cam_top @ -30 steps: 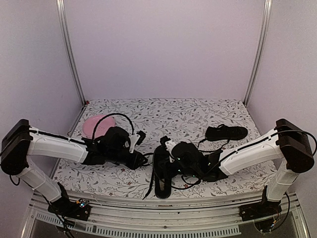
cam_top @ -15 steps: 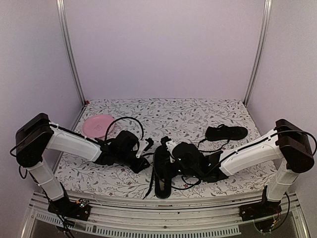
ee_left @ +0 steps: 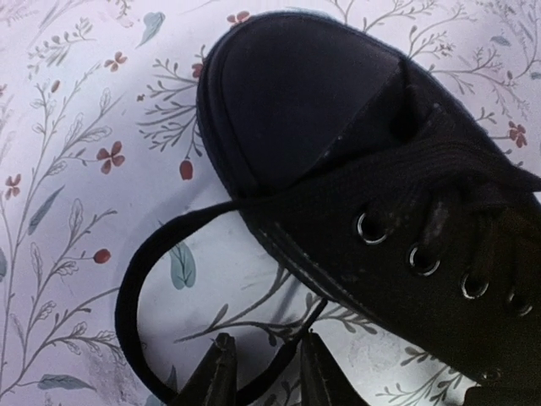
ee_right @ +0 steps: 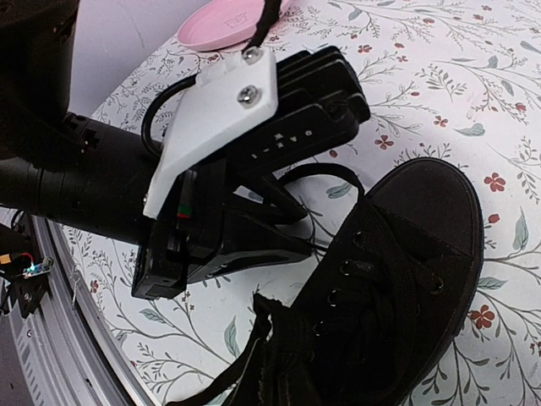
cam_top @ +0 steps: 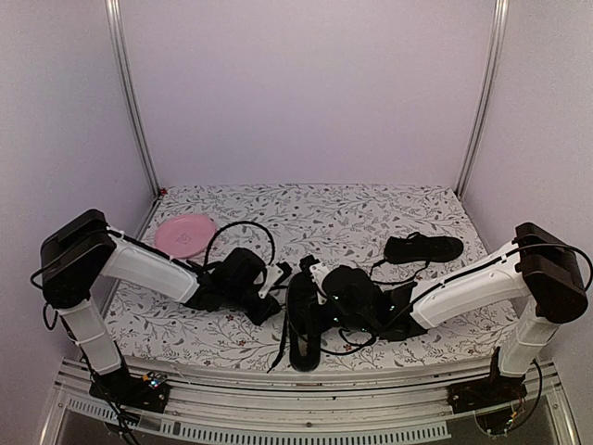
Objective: Tie the shoes
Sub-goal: Wrap the shoelace around a loop with the shoelace.
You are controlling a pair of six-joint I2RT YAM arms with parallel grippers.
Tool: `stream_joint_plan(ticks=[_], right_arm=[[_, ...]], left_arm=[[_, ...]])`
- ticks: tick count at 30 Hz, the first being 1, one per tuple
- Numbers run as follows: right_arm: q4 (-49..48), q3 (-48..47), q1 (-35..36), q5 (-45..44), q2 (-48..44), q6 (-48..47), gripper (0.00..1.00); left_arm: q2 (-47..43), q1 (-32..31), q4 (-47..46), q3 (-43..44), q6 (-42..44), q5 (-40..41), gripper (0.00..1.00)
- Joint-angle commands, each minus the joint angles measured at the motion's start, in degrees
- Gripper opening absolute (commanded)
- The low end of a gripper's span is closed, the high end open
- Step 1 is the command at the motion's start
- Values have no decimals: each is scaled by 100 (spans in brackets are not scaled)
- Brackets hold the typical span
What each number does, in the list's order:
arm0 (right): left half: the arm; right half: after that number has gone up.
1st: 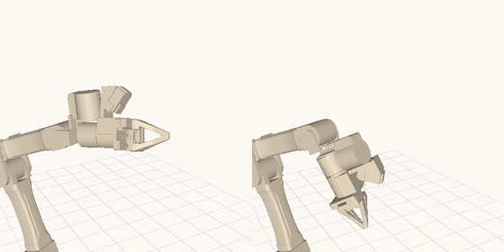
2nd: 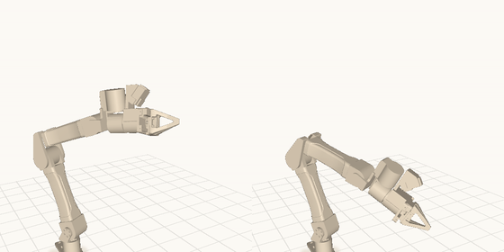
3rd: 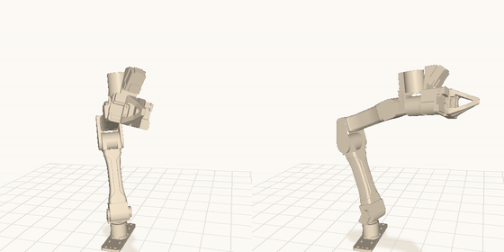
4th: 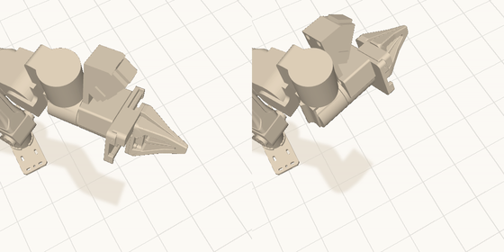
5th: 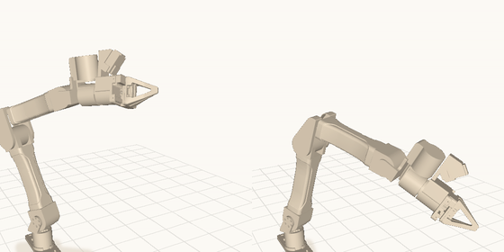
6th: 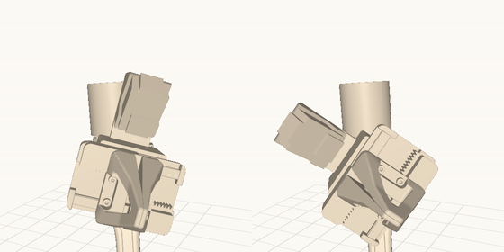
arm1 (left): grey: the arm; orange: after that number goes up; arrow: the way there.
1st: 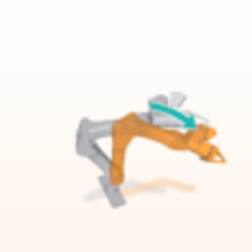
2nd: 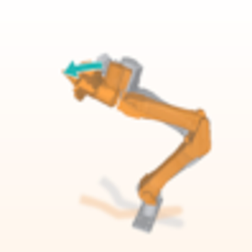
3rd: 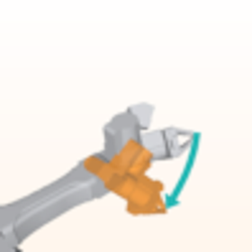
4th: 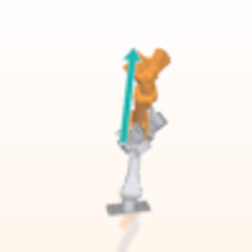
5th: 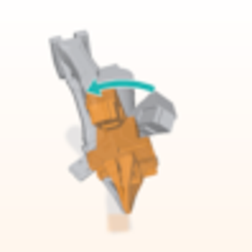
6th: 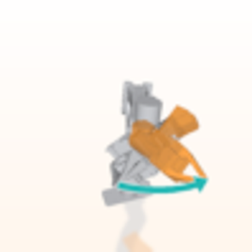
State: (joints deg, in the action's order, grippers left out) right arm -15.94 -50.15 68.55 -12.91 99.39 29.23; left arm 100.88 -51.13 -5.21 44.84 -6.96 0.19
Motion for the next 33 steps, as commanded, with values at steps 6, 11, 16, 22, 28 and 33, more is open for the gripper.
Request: stream_joint_plan(ticks=[6, 11, 16, 22, 28, 33], right_arm=[[-166, 64, -39, -1, -65, 108, 2], [-171, 63, -107, 53, -76, 193, 2], [-259, 66, -194, 223, -66, 257, 2], [-383, 50, -291, 357, -43, 289, 2], [-391, -19, -451, 604, -45, 419, 2], [-442, -57, -509, 790, -11, 443, 2]], left_arm=[[287, -125, 321, -42, -258, 767, 0], [-542, -127, 199, -393, -982, 699, 0], [-1562, -125, 285, -428, -2037, -291, 0], [-2220, -259, -1051, -1055, -4118, -2099, 0], [-2337, -624, -439, -753, -4716, -2321, 0], [-2069, -1008, -313, -555, -5025, -2532, 0]])
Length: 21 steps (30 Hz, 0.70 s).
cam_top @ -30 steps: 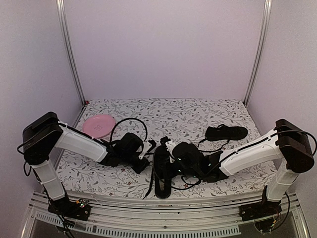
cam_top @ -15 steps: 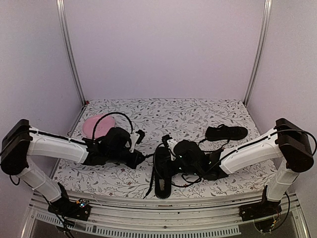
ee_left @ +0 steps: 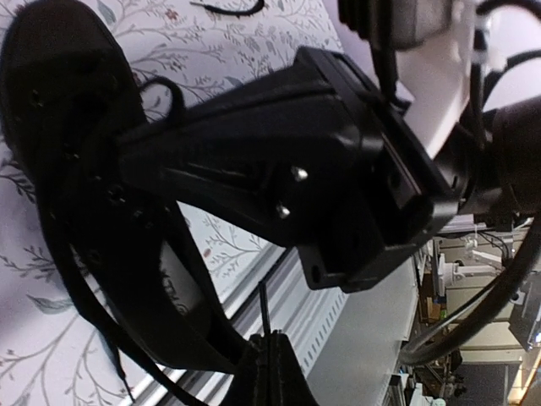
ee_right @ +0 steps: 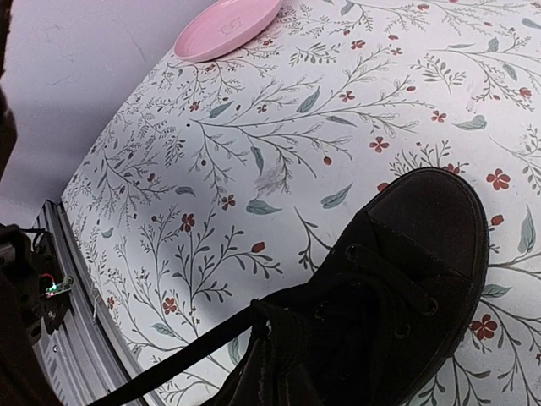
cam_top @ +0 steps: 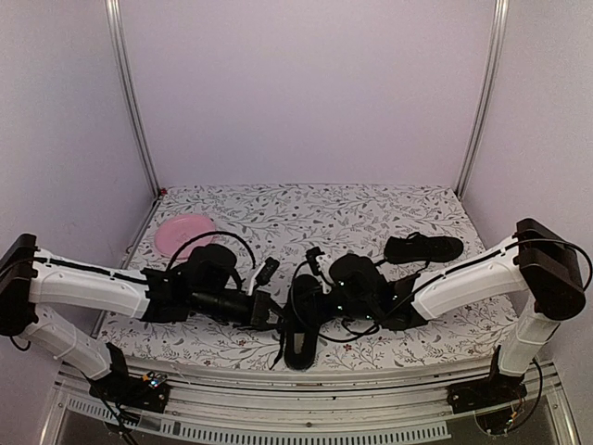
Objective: Tie the shoes
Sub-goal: Wrap the shoelace around a loop with the shoelace.
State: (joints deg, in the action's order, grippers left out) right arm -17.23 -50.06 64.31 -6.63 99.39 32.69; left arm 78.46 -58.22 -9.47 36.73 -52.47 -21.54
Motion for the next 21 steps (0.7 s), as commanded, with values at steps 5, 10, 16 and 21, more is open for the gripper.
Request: stream_joint_plan(ticks=[5, 10, 16, 21], right_arm=[[-368, -67, -102, 275, 25, 119, 2], [-369, -60, -103, 309, 43, 141, 2], [-376, -61, -109, 334, 56, 147, 2], [-388, -36, -103, 312, 17, 165, 2]], left_arm=[[686, -624, -688, 339, -733, -477, 0], [1328, -889, -1212, 569, -845, -623, 0], [1862, -1088, -979, 1202, -508, -769, 0], [1798, -1072, -729, 1154, -395, -592, 1]])
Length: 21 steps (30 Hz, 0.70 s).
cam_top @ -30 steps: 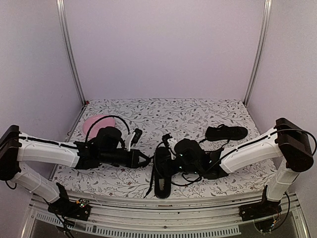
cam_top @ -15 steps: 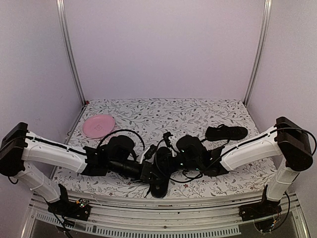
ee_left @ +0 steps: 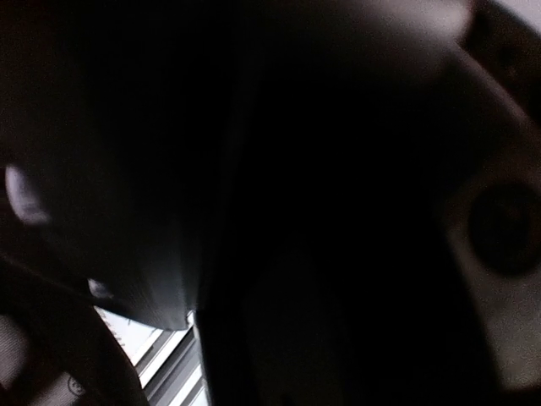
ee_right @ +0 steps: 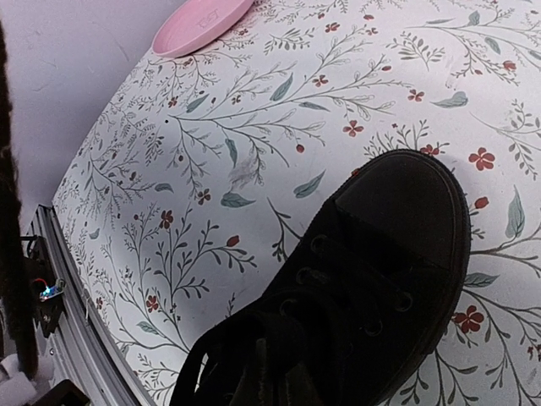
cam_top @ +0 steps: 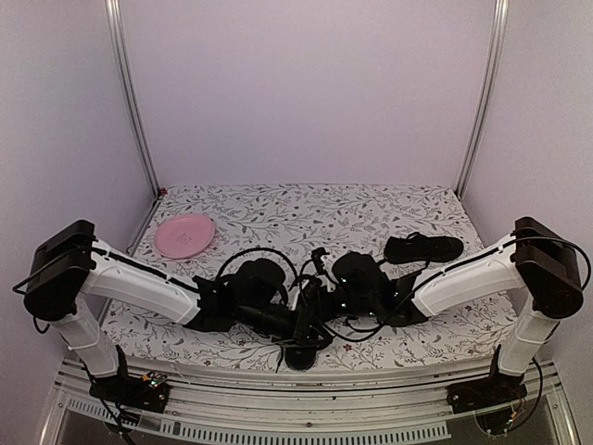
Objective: Tie the shoes
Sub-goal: Wrap the shoelace around a loop with the shoelace.
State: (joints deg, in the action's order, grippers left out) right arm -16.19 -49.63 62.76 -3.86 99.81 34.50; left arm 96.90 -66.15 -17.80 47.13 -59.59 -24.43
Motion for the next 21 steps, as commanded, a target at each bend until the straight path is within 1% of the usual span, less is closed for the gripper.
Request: stream_joint_plan(ticks=[1, 4, 5, 7, 10, 12, 15, 18, 21], right_arm=[[-503, -66, 56, 27, -37, -21, 2], [-566, -6, 52, 48, -90, -37, 2], [-578, 8, 52, 63, -101, -52, 2], [-638, 37, 52, 98, -126, -96, 2], [-723, 90, 50, 167, -154, -160, 2], [-747, 108, 50, 187, -155, -178, 2], [-848, 187, 52, 270, -170, -204, 2], [-1003, 301, 51, 359, -194, -257, 2], [-1092, 343, 52, 478, -186, -315, 2]], left_arm=[[-134, -246, 227, 27, 357, -123, 5], [-791, -106, 750, -261, 556, 485, 22], [-981, -49, 918, -352, 621, 655, 30], [-1349, 86, 1196, -555, 750, 855, 42], [-1860, 304, 1488, -827, 909, 998, 53], [-2136, 488, 1786, -883, 1075, 1148, 57], [-2383, 829, 2089, -907, 1262, 1431, 57], [-2359, 1220, 1993, -856, 1377, 1561, 57], [-2122, 1426, 1787, -678, 1431, 1588, 57]])
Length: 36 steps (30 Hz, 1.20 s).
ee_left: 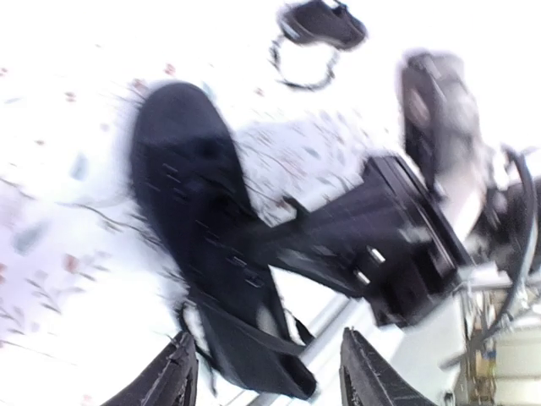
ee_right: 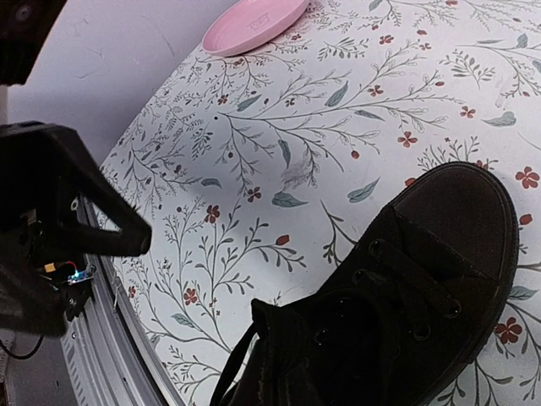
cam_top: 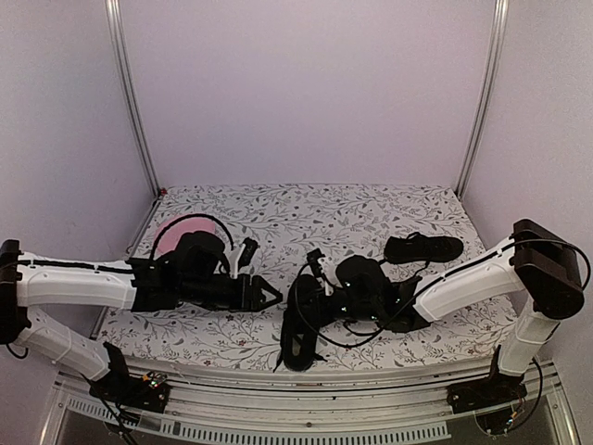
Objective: Tie the shoes
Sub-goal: Wrap the shoelace around a loop with the shoelace.
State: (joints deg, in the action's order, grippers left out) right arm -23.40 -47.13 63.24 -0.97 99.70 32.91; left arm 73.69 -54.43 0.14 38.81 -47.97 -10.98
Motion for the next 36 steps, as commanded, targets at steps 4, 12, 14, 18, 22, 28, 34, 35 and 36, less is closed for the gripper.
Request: stream_joint_plan(ticks=[4, 12, 14, 18, 22, 28, 34, 35, 36], right_arm=[[-378, 56, 2, 310, -113, -214, 2], [-368, -43, 12, 456, 14, -285, 2], [-367, -63, 11, 473, 29, -300, 2], [-359, -106, 11, 522, 88, -320, 2], [-356, -128, 13, 553, 130, -345, 2], [-353, -133, 13, 559, 152, -346, 2], [-250, -127, 20, 497, 111, -355, 3], [-157, -136, 21, 467, 64, -348, 8], [-30, -153, 17, 440, 16, -375, 19]], left_arm=[[676, 269, -337, 490, 331, 116, 59], [1375, 262, -721, 873, 376, -368, 60], [1450, 267, -772, 898, 360, -421, 59], [1603, 258, -914, 917, 293, -523, 57], [1731, 215, -1039, 944, 240, -564, 48], [1813, 154, -1033, 946, 201, -547, 31], [1877, 57, -1109, 824, 79, -557, 4], [1870, 54, -1138, 784, 39, -535, 0], [1854, 48, -1172, 736, 7, -510, 0]])
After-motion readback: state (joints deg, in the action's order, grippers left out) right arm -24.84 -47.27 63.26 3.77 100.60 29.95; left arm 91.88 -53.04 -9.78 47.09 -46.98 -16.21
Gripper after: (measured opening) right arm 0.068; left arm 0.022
